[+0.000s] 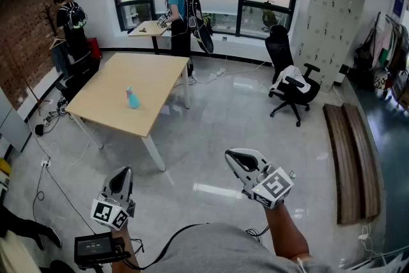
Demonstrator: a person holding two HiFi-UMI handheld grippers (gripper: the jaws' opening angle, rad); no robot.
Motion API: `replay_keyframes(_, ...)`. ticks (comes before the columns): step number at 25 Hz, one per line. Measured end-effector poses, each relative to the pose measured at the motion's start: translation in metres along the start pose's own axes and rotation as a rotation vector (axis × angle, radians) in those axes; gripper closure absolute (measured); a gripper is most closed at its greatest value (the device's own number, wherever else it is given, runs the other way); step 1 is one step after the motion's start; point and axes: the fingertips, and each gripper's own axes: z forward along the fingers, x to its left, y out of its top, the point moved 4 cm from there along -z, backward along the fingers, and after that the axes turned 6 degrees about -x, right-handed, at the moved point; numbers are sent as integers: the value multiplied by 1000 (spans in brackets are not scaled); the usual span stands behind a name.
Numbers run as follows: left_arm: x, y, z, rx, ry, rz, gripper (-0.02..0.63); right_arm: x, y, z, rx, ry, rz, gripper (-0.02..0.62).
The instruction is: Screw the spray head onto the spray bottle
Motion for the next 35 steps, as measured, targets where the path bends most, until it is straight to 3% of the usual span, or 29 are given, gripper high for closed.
replay_keyframes(7,3,-3,1,4,-2,1,601,-7,-16,-1,2,-12,7,591)
replay_keyframes(12,19,21,19,-45,-23,73,601,-13,-6,23,-17,14,-41,591)
replay_keyframes(18,44,42,36,-80,-28,120,601,-19,-5,52,-52,10,-20,591)
replay_keyframes(23,68,40,44,-74,-10,114,601,-30,-3,71,-98,29,32,588)
replay_keyframes(35,146,13,58,-68,-26,64,601,-39,-27,145,-74,-28,67,588)
